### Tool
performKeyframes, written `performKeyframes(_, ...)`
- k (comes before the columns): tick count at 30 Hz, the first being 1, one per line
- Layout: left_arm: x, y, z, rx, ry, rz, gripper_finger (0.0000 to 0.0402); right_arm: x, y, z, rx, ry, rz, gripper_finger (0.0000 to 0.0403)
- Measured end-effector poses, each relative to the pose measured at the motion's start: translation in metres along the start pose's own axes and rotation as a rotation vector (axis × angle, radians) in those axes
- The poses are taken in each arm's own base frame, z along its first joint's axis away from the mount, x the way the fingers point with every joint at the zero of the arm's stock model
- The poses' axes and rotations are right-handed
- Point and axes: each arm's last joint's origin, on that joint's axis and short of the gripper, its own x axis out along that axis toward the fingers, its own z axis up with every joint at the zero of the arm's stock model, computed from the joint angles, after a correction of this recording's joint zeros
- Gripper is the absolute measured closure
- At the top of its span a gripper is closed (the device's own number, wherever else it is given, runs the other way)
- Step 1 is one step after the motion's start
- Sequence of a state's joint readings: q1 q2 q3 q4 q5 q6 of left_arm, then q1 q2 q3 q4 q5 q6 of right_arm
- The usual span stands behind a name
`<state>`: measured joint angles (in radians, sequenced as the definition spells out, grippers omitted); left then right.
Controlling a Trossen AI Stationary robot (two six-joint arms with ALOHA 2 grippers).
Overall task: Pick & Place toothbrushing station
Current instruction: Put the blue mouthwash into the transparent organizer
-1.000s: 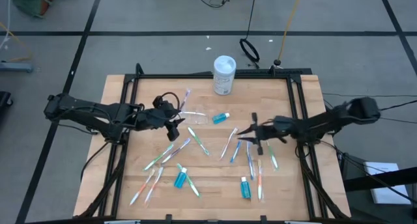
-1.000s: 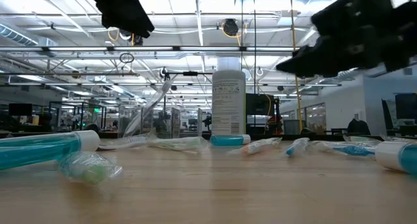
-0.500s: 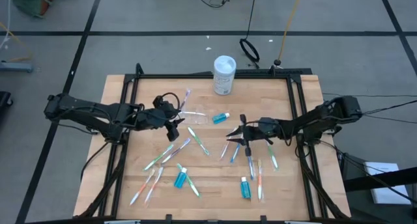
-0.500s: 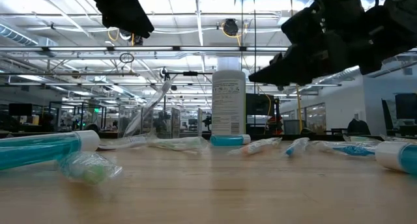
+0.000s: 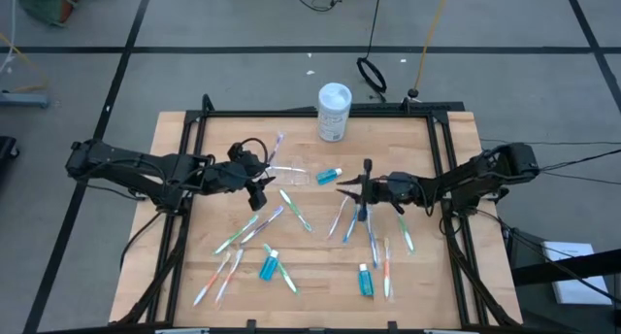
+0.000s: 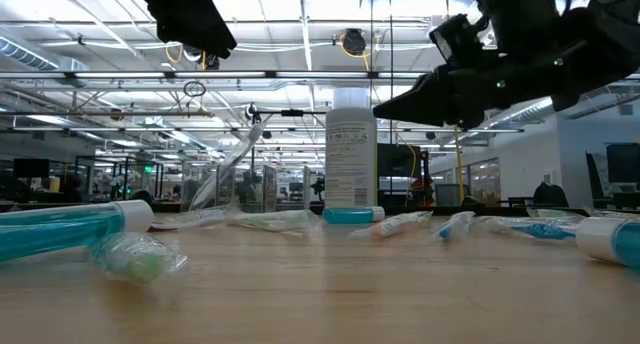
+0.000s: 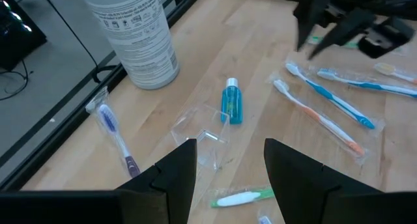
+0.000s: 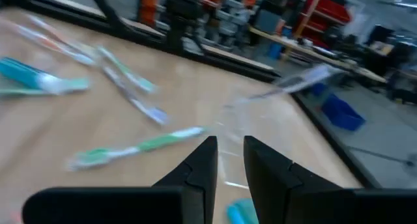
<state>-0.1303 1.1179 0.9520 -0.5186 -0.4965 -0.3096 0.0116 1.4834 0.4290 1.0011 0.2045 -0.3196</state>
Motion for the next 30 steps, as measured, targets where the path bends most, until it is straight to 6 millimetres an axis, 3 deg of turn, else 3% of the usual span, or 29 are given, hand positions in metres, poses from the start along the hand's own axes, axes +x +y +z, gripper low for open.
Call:
performKeyframes(6, 0.000, 0.000, 0.000, -0.007, -0.002, 0.000, 0.0215, 0.003, -0.020, -0.007, 0.026, 0.009, -0.005, 0.0322)
performKeyframes(17, 0.000, -0.002, 0.006, -0.015, -0.052, -0.015, 0.0215, 0.006, -0.058, -0.034, 0.138, 0.113, 0.008, 0.0236)
performKeyframes(30, 0.000, -0.002, 0.007, 0.007, -0.069, -0.020, 0.0215, 0.042, -0.076, -0.081, 0.202, 0.331, 0.134, 0.0229)
